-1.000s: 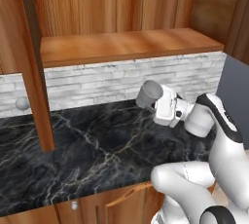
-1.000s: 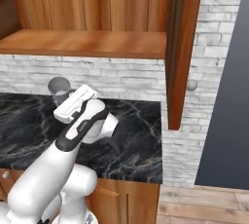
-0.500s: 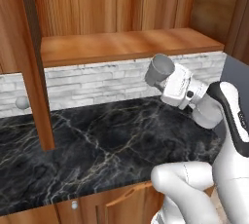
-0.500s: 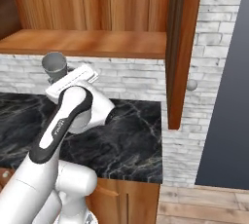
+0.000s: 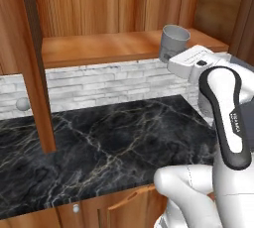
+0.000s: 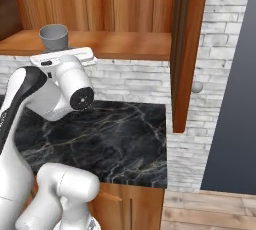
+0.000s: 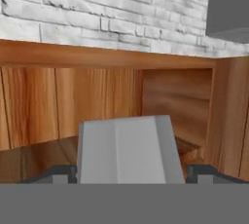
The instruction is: Move the glass cup from next to the sink to the open cabinet. Then, move the bowl with the sweet potato to the fridge to clear the area for faucet cleaning.
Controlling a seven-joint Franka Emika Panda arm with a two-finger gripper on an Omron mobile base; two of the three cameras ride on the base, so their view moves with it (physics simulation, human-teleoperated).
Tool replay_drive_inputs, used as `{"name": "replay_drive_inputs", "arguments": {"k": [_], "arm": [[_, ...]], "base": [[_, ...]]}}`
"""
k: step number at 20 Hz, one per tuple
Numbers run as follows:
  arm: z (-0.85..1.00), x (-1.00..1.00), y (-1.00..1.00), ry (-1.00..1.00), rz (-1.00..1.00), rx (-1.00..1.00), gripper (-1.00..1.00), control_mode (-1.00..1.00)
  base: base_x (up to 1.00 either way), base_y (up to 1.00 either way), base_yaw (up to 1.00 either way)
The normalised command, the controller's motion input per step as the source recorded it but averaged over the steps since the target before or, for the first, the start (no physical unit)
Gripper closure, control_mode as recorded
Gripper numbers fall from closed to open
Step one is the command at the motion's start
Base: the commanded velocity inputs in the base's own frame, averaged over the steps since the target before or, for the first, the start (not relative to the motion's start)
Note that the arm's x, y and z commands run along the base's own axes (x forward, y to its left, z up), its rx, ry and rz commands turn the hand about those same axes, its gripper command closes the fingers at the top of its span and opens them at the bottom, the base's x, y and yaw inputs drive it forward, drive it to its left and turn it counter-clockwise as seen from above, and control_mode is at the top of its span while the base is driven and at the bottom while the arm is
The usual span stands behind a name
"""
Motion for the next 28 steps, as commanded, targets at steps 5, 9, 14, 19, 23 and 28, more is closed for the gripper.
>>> {"name": "replay_drive_inputs", "arguments": {"k": [5, 9, 14, 19, 23, 28], "arm": [[0.39, 0.0, -0.05, 0.24, -0.03, 0.04, 1.0, -1.0], [0.2, 0.2, 0.01, 0.07, -0.01, 0.01, 1.0, -1.0], [0.31, 0.21, 0.0, 0.1, -0.05, 0.03, 1.0, -1.0], [-0.01, 0.74, 0.01, 0.24, -0.06, -0.01, 1.0, -1.0], [0.0, 0.49, 0.0, 0.16, -0.07, 0.0, 1.0, -1.0], [-0.04, 0.01, 0.0, 0.01, 0.0, 0.09, 1.0, -1.0]], "base": [[0.0, 0.0, 0.0], [0.0, 0.0, 0.0], [0.0, 0.0, 0.0], [0.0, 0.0, 0.0], [0.0, 0.0, 0.0], [0.0, 0.0, 0.0]]}}
